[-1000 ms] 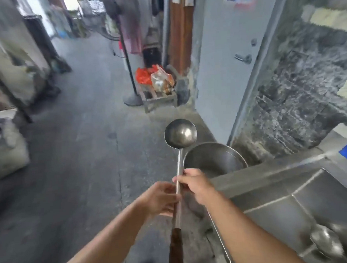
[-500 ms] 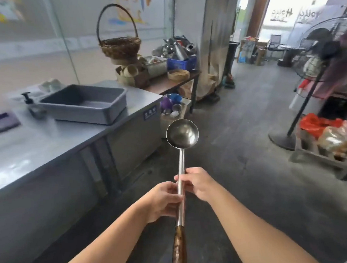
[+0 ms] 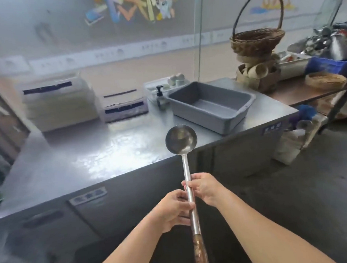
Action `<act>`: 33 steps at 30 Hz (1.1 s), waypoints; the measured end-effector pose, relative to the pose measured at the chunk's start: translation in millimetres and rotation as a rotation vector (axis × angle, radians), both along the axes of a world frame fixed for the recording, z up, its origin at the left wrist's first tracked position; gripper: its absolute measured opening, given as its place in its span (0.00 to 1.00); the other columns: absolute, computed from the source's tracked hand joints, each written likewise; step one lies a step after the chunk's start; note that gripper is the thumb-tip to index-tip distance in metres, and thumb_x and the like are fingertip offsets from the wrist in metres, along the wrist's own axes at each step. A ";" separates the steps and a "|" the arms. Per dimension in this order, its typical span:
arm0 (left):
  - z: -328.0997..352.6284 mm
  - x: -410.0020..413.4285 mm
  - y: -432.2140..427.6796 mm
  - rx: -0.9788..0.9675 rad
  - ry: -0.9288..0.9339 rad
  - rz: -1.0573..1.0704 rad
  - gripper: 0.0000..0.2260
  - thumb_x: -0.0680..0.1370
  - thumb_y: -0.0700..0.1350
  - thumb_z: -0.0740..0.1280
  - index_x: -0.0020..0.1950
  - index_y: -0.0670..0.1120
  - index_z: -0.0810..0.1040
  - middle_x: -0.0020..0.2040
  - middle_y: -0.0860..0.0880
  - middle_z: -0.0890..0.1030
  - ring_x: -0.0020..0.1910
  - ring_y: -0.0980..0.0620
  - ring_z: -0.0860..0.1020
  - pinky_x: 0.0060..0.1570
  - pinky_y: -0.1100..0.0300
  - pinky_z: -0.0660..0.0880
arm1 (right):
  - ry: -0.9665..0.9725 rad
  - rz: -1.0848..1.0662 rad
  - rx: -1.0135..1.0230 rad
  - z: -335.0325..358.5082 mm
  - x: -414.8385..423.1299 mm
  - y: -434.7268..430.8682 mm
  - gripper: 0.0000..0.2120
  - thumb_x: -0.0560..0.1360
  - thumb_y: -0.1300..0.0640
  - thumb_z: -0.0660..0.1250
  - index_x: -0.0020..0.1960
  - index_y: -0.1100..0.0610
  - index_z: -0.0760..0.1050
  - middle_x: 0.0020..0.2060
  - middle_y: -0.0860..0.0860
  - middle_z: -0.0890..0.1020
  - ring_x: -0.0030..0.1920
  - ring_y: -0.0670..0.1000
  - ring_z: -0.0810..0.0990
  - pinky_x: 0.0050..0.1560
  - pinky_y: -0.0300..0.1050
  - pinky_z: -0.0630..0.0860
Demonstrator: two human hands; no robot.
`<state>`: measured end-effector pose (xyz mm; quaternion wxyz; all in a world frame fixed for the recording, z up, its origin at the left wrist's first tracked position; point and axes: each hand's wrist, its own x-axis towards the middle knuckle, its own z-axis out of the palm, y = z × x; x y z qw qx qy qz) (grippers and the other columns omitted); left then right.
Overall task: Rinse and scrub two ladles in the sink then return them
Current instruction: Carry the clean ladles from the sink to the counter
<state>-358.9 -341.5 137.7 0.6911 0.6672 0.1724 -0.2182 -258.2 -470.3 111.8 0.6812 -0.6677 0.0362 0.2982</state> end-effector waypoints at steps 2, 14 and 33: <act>-6.0 31.6 24.2 0.025 0.012 0.074 0.13 0.77 0.37 0.70 0.61 0.41 0.76 0.59 0.36 0.79 0.55 0.38 0.82 0.54 0.41 0.81 | -0.020 0.059 -0.025 -6.4 35.3 32.6 0.09 0.75 0.63 0.71 0.55 0.62 0.81 0.49 0.59 0.84 0.48 0.56 0.85 0.54 0.53 0.83; -21.9 193.4 125.0 0.129 0.127 0.349 0.12 0.77 0.35 0.69 0.58 0.42 0.75 0.55 0.40 0.78 0.52 0.42 0.83 0.48 0.47 0.84 | 0.070 0.386 -0.082 -20.9 222.2 162.9 0.08 0.76 0.68 0.68 0.55 0.64 0.79 0.52 0.63 0.83 0.49 0.59 0.85 0.41 0.43 0.82; -115.6 322.2 341.6 0.094 0.255 0.414 0.12 0.74 0.34 0.70 0.57 0.38 0.76 0.44 0.45 0.75 0.38 0.49 0.79 0.46 0.45 0.83 | 0.184 0.383 -0.329 -89.3 346.8 388.8 0.10 0.74 0.70 0.68 0.53 0.62 0.77 0.43 0.63 0.82 0.36 0.58 0.83 0.35 0.44 0.80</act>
